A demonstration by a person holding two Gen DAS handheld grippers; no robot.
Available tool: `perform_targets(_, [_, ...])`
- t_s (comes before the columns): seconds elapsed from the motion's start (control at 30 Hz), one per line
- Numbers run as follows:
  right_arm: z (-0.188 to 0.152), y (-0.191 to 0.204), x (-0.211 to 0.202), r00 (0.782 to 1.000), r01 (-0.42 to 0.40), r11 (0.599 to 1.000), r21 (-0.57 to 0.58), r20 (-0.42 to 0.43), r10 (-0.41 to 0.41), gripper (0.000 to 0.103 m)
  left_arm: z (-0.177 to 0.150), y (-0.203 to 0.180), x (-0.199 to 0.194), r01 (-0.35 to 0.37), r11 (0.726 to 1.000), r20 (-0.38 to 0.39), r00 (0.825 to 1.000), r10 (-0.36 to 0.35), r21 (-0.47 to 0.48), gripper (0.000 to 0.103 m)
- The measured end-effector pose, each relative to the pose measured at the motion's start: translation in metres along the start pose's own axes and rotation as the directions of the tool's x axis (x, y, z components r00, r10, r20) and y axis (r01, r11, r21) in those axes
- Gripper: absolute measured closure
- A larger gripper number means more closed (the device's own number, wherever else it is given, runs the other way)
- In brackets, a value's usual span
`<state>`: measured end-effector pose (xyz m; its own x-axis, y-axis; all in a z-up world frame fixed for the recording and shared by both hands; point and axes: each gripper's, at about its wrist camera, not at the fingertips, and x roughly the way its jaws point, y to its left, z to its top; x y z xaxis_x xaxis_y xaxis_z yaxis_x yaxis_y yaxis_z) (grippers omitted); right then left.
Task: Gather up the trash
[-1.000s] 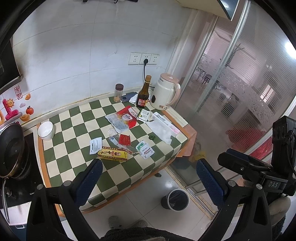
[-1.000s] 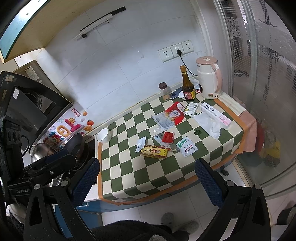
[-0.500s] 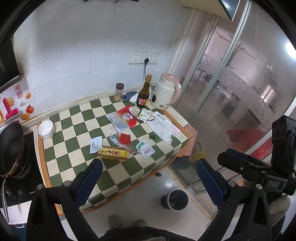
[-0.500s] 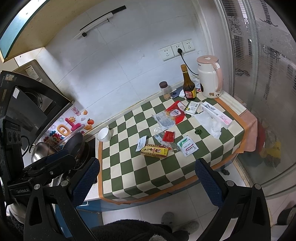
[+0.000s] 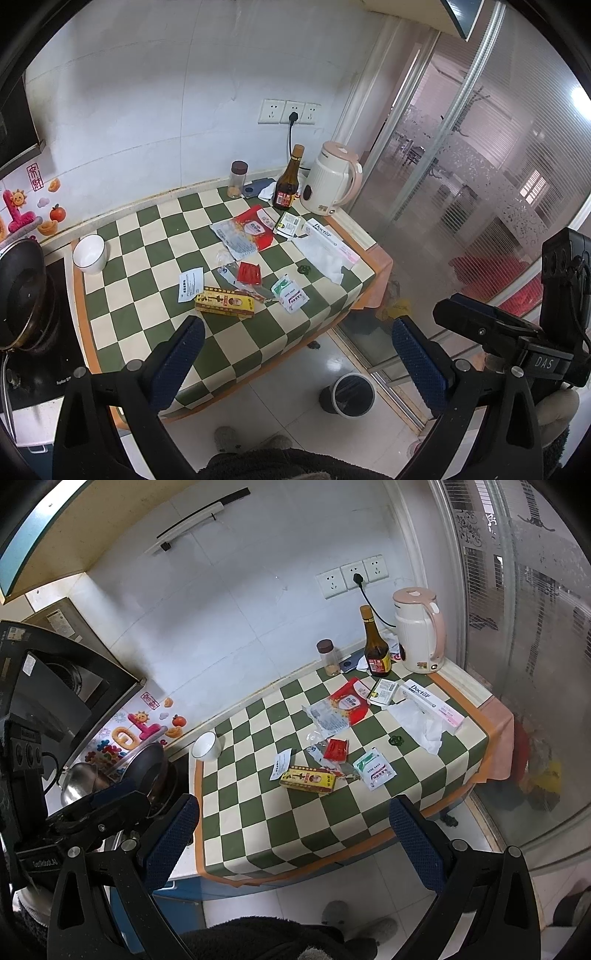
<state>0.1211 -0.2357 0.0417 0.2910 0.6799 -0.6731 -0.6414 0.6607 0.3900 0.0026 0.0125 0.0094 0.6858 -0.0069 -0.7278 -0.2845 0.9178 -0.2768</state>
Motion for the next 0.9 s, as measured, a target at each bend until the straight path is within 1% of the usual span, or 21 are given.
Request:
perform_targets(0.07, [0.001, -0.002, 0.001, 1.000, 0.004, 1.000, 0.006, 0.003, -0.004, 0.000, -0.001, 0.002, 0.001, -0.011, 1.000, 0.000, 1.000, 0.011, -0.001, 0.000])
perform_targets(0.1, [0.001, -0.001, 0.001, 1.000, 0.010, 1.000, 0.011, 0.006, -0.010, 0.000, -0.002, 0.003, 0.004, -0.045, 0.999, 0.006, 0.999, 0.045, 0.003, 0.000])
perform_targets(0.13, [-0.006, 0.003, 0.004, 0.999, 0.029, 0.999, 0.020, 0.014, -0.029, 0.000, -0.002, 0.005, 0.006, -0.089, 0.996, 0.013, 0.996, 0.088, 0.011, 0.000])
perform_targets(0.2, [-0.006, 0.003, 0.009, 0.996, 0.080, 0.996, 0.039, 0.030, -0.081, 0.000, -0.007, 0.010, 0.020, -0.218, 0.975, 0.034, 0.976, 0.217, 0.034, 0.000])
perform_targets(0.23, [-0.005, 0.001, 0.019, 0.992, 0.118, 0.991, 0.056, 0.037, -0.120, 0.000, -0.007, 0.014, 0.029, -0.303, 0.952, 0.046, 0.953, 0.301, 0.046, 0.000])
perform_targets(0.27, [-0.006, -0.001, 0.027, 0.987, 0.155, 0.985, 0.072, 0.039, -0.158, 0.000, -0.006, 0.020, 0.039, -0.356, 0.933, 0.050, 0.934, 0.354, 0.052, 0.000])
perform_targets(0.3, [-0.006, -0.003, 0.036, 0.979, 0.194, 0.977, 0.086, 0.037, -0.198, 0.000, -0.005, 0.027, 0.050, -0.392, 0.919, 0.043, 0.920, 0.390, 0.050, 0.000])
perform_targets(0.33, [-0.003, -0.006, 0.045, 0.972, 0.229, 0.969, 0.096, 0.034, -0.233, 0.000, -0.003, 0.037, 0.060, -0.411, 0.910, 0.028, 0.911, 0.411, 0.043, 0.000])
perform_targets(0.4, [-0.002, -0.016, 0.066, 0.957, 0.286, 0.950, 0.123, 0.020, -0.291, 0.000, 0.000, 0.060, 0.083, -0.431, 0.902, -0.019, 0.902, 0.431, 0.023, 0.000])
perform_targets(0.43, [-0.001, -0.026, 0.080, 0.949, 0.310, 0.940, 0.143, 0.007, -0.315, 0.000, -0.001, 0.072, 0.100, -0.440, 0.898, -0.055, 0.896, 0.440, 0.007, 0.000])
perform_targets(0.5, [0.003, -0.044, 0.105, 0.937, 0.346, 0.921, 0.176, -0.023, -0.348, 0.000, 0.005, 0.092, 0.127, -0.451, 0.892, -0.112, 0.888, 0.446, -0.021, 0.000])
perform_targets(0.53, [0.006, -0.054, 0.120, 0.932, 0.361, 0.913, 0.190, -0.044, -0.359, 0.000, 0.005, 0.104, 0.146, -0.458, 0.888, -0.163, 0.880, 0.446, -0.044, 0.000])
perform_targets(0.6, [0.008, -0.075, 0.149, 0.917, 0.399, 0.894, 0.203, -0.098, -0.387, 0.000, 0.008, 0.125, 0.179, -0.448, 0.887, -0.260, 0.874, 0.409, -0.109, 0.000])
perform_targets(0.63, [0.011, -0.083, 0.161, 0.912, 0.409, 0.889, 0.205, -0.122, -0.391, 0.000, 0.006, 0.135, 0.197, -0.451, 0.880, -0.318, 0.865, 0.389, -0.149, 0.000])
perform_targets(0.7, [0.016, -0.102, 0.187, 0.902, 0.426, 0.882, 0.201, -0.165, -0.399, 0.000, 0.001, 0.148, 0.228, -0.457, 0.863, -0.408, 0.845, 0.346, -0.216, 0.000])
perform_targets(0.77, [0.023, -0.122, 0.215, 0.887, 0.450, 0.874, 0.183, -0.203, -0.414, 0.000, -0.005, 0.160, 0.263, -0.480, 0.831, -0.487, 0.818, 0.307, -0.282, 0.000])
perform_targets(0.8, [0.026, -0.131, 0.230, 0.884, 0.451, 0.875, 0.175, -0.220, -0.412, 0.000, -0.012, 0.165, 0.283, -0.492, 0.808, -0.531, 0.801, 0.276, -0.323, 0.000])
perform_targets(0.83, [0.031, -0.143, 0.247, 0.882, 0.448, 0.879, 0.164, -0.240, -0.405, 0.000, -0.014, 0.169, 0.296, -0.495, 0.791, -0.558, 0.793, 0.243, -0.359, 0.000])
perform_targets(0.87, [0.036, -0.154, 0.260, 0.881, 0.443, 0.883, 0.155, -0.256, -0.398, 0.000, -0.020, 0.173, 0.312, -0.505, 0.763, -0.589, 0.782, 0.206, -0.403, 0.000])
perform_targets(0.9, [0.041, -0.163, 0.272, 0.879, 0.440, 0.887, 0.144, -0.272, -0.392, 0.000, -0.022, 0.175, 0.325, -0.513, 0.742, -0.608, 0.773, 0.180, -0.432, 0.000])
